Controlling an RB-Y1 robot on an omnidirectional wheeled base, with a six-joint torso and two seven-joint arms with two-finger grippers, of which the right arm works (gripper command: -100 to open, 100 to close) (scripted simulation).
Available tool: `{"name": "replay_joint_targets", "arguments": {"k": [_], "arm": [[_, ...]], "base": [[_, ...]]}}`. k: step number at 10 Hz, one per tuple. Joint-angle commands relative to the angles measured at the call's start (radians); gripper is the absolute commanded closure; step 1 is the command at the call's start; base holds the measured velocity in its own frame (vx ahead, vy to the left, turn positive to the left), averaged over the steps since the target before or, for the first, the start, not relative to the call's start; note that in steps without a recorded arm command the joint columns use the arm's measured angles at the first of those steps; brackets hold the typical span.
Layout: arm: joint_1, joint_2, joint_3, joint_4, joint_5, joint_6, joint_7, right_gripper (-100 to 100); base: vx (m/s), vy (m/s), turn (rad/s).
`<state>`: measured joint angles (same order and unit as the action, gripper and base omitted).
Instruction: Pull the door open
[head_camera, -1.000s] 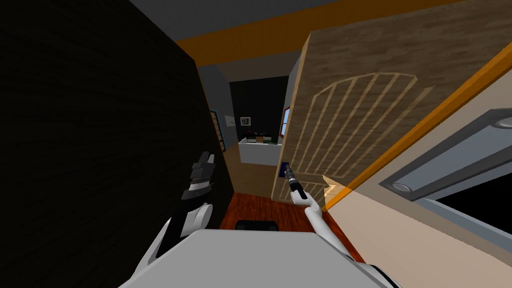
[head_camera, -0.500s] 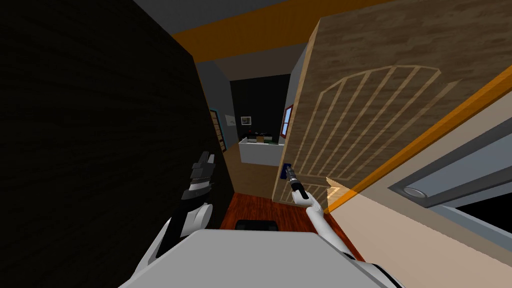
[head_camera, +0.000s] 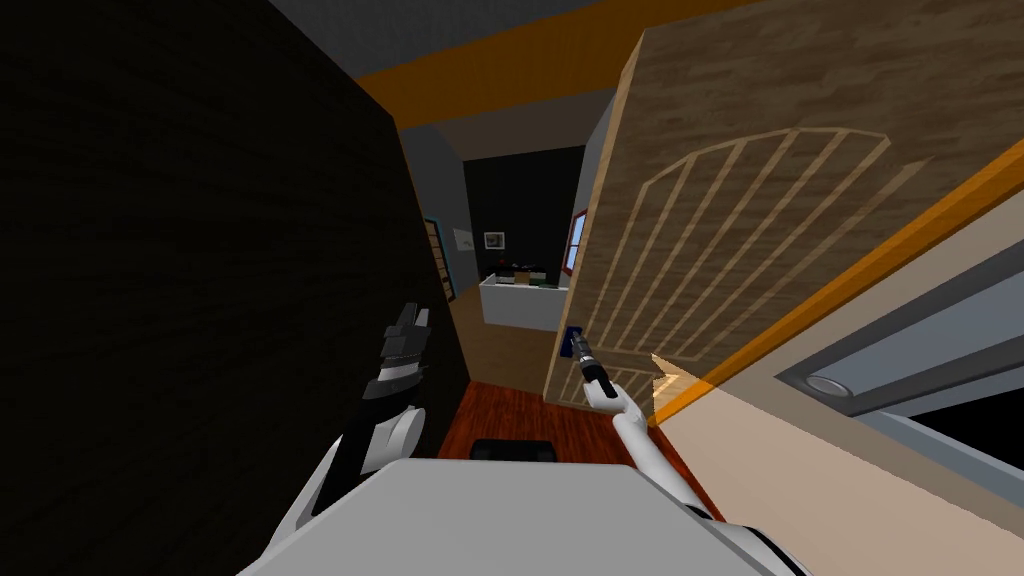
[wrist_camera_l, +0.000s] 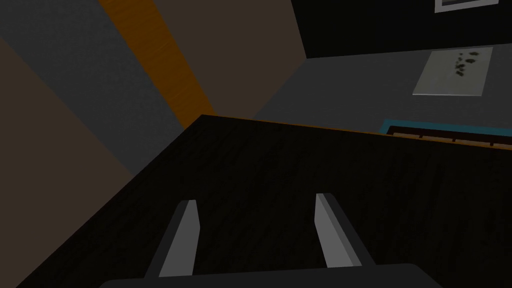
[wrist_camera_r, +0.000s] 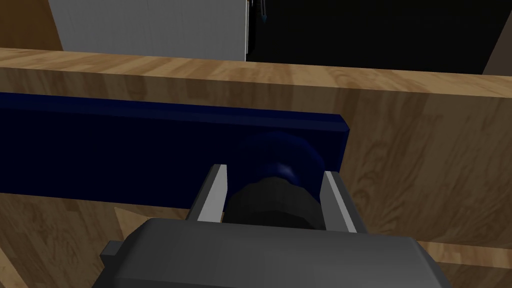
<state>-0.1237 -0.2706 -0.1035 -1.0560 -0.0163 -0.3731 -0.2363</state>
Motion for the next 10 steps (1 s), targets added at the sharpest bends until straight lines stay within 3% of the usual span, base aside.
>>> {"name": "replay_joint_targets", "arguments": {"k": [1,9,10], "arm": [[0.009,-0.009,0.014,-0.002,0.001,-0.002,-0.013,100],[0.034,-0.072,0.099,-0.027,0.003,-0.021,-0.094,100],[0.032,-0.067,0.095,-0.026,0.004,-0.019,-0.086,100]], "base": [[-0.178,-0.064,0.118],[-0.220,-0.085,0.117],[-0.104,-0.030,0.027]]}}
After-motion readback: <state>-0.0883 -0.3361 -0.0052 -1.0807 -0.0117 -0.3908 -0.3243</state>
